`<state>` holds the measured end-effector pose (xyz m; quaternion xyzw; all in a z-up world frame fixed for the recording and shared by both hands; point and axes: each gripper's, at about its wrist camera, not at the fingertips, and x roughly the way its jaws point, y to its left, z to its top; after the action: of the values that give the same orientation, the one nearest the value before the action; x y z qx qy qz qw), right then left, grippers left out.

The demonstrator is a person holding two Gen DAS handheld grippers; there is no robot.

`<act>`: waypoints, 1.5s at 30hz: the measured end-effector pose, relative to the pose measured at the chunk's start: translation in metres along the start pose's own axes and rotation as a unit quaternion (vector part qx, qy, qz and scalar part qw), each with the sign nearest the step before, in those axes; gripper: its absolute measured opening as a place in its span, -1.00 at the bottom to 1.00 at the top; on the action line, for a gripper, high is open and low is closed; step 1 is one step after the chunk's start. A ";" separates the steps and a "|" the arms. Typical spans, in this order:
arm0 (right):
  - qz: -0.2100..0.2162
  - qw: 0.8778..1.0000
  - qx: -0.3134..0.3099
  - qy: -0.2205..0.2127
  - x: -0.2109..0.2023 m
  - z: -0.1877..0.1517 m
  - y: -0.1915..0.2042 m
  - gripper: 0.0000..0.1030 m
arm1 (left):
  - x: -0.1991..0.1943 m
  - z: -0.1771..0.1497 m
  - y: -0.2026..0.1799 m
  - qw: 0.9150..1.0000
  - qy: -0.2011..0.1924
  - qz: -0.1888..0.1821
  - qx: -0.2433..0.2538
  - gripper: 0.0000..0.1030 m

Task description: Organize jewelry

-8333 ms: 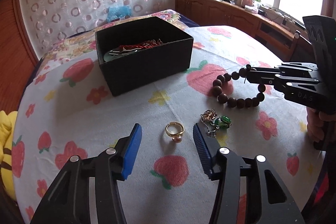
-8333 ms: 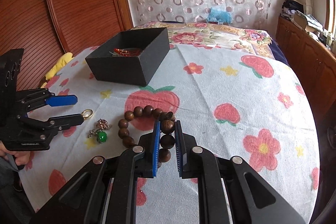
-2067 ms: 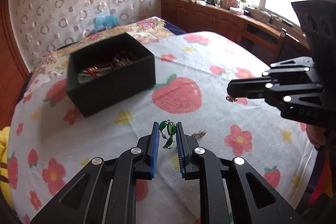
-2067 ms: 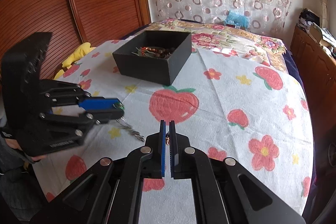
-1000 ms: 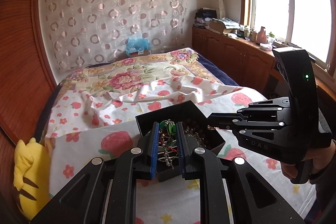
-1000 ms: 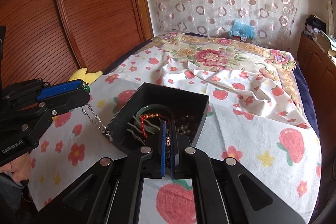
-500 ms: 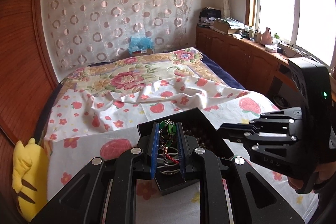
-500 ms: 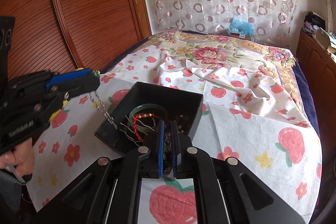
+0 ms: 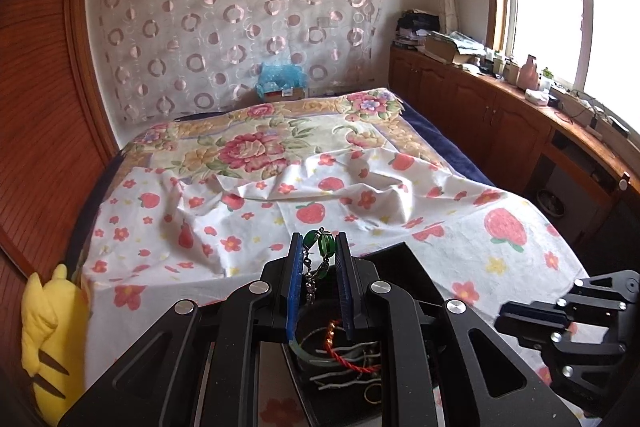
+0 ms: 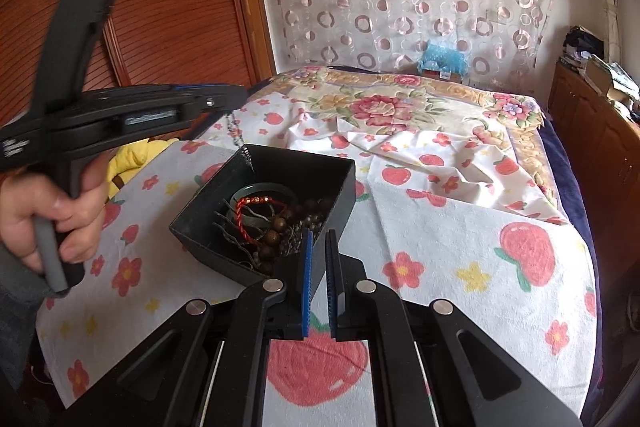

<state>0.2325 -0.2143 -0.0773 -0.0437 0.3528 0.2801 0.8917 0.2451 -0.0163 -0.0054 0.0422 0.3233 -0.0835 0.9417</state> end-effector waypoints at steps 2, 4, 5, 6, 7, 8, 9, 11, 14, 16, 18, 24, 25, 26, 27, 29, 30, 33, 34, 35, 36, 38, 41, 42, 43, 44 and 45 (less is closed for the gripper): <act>-0.001 1.000 -0.001 -0.002 -0.002 -0.001 0.000 -0.86 | 0.004 -0.002 0.000 1.000 0.004 0.003 0.002 -0.71; -0.004 1.000 -0.001 -0.006 -0.004 -0.002 0.001 -0.85 | 0.009 -0.005 0.000 1.000 0.007 0.004 0.003 -0.70; -0.005 1.000 -0.002 -0.007 -0.005 -0.003 0.000 -0.86 | 0.011 -0.008 -0.001 1.000 0.011 0.004 0.004 -0.69; -0.006 1.000 -0.002 -0.009 -0.006 -0.004 0.000 -0.85 | 0.014 -0.011 -0.001 1.000 0.015 0.005 0.004 -0.63; -0.006 1.000 -0.002 -0.010 -0.007 -0.003 0.001 -0.85 | 0.014 -0.013 -0.001 1.000 0.017 0.005 0.004 -0.50; -0.008 1.000 -0.002 -0.011 -0.008 -0.004 0.001 -0.85 | 0.014 -0.016 -0.001 1.000 0.017 0.006 0.004 -0.47; -0.011 1.000 -0.003 -0.013 -0.009 -0.005 0.002 -0.85 | 0.012 -0.021 -0.001 1.000 0.017 0.007 0.006 -0.44; -0.011 1.000 -0.003 -0.015 -0.011 -0.006 0.002 -0.85 | 0.009 -0.028 0.000 1.000 0.018 0.007 0.005 -0.35; -0.015 1.000 -0.002 -0.017 -0.012 -0.009 0.003 -0.86 | 0.003 -0.041 0.003 1.000 0.021 0.012 0.005 -0.09; -0.018 1.000 -0.001 -0.019 -0.012 -0.010 0.003 -0.85 | -0.004 -0.049 0.006 1.000 0.018 0.014 0.000 0.28; -0.020 1.000 0.000 -0.021 -0.013 -0.011 0.005 -0.85 | -0.012 -0.056 0.009 1.000 0.015 0.018 -0.006 0.50; -0.041 0.998 0.004 -0.040 -0.018 -0.015 0.016 0.27 | -0.046 -0.080 0.006 0.999 -0.003 0.034 0.000 0.76; -0.049 0.998 0.008 -0.045 -0.020 -0.015 0.018 0.39 | -0.051 -0.082 0.004 0.999 -0.007 0.036 0.002 0.82; -0.056 0.997 0.009 -0.053 -0.023 -0.016 0.020 0.57 | -0.059 -0.086 0.003 0.999 -0.012 0.039 0.004 0.84; -0.062 0.996 0.009 -0.059 -0.026 -0.016 0.023 0.63 | -0.067 -0.089 0.001 0.999 -0.016 0.039 0.004 0.85; -0.075 0.995 0.009 -0.071 -0.032 -0.018 0.028 0.78 | -0.079 -0.094 -0.002 0.999 -0.019 0.035 -0.001 0.85; -0.079 0.994 0.010 -0.075 -0.035 -0.019 0.030 0.82 | -0.086 -0.097 -0.003 0.999 -0.022 0.032 -0.004 0.85; -0.080 0.993 0.014 -0.090 -0.047 -0.022 0.035 0.92 | -0.105 -0.102 -0.006 0.999 -0.035 0.034 -0.014 0.85; -0.081 0.992 0.015 -0.095 -0.051 -0.023 0.036 0.94 | -0.109 -0.103 -0.006 0.998 -0.037 0.037 -0.017 0.85; -0.084 0.991 0.016 -0.101 -0.056 -0.025 0.039 0.95 | -0.114 -0.106 -0.007 0.998 -0.039 0.043 -0.019 0.85; -0.087 0.990 0.017 -0.105 -0.060 -0.026 0.041 0.95 | -0.117 -0.107 -0.008 0.998 -0.041 0.045 -0.020 0.85; -0.092 0.989 0.016 -0.115 -0.069 -0.028 0.046 0.95 | -0.127 -0.110 -0.009 0.997 -0.050 0.044 -0.027 0.85; -0.104 0.987 0.021 -0.122 -0.080 -0.032 0.051 0.95 | -0.139 -0.116 -0.008 0.996 -0.057 0.049 -0.040 0.85; -0.105 0.986 0.023 -0.130 -0.086 -0.035 0.053 0.95 | -0.143 -0.118 -0.007 0.996 -0.060 0.051 -0.045 0.85; -0.107 0.985 0.024 -0.136 -0.091 -0.038 0.055 0.95 | -0.147 -0.120 -0.007 0.995 -0.061 0.054 -0.049 0.85; -0.110 0.983 0.026 -0.143 -0.097 -0.040 0.056 0.95 | -0.149 -0.121 -0.006 0.995 -0.061 0.058 -0.052 0.85; -0.112 0.982 0.027 -0.148 -0.100 -0.043 0.058 0.95 | -0.153 -0.123 -0.006 0.995 -0.062 0.063 -0.055 0.85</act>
<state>0.1165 -0.2246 -0.0368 -0.0167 0.2176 0.1723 0.9606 0.0513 0.0139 -0.0083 0.0058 0.2653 -0.0086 0.9641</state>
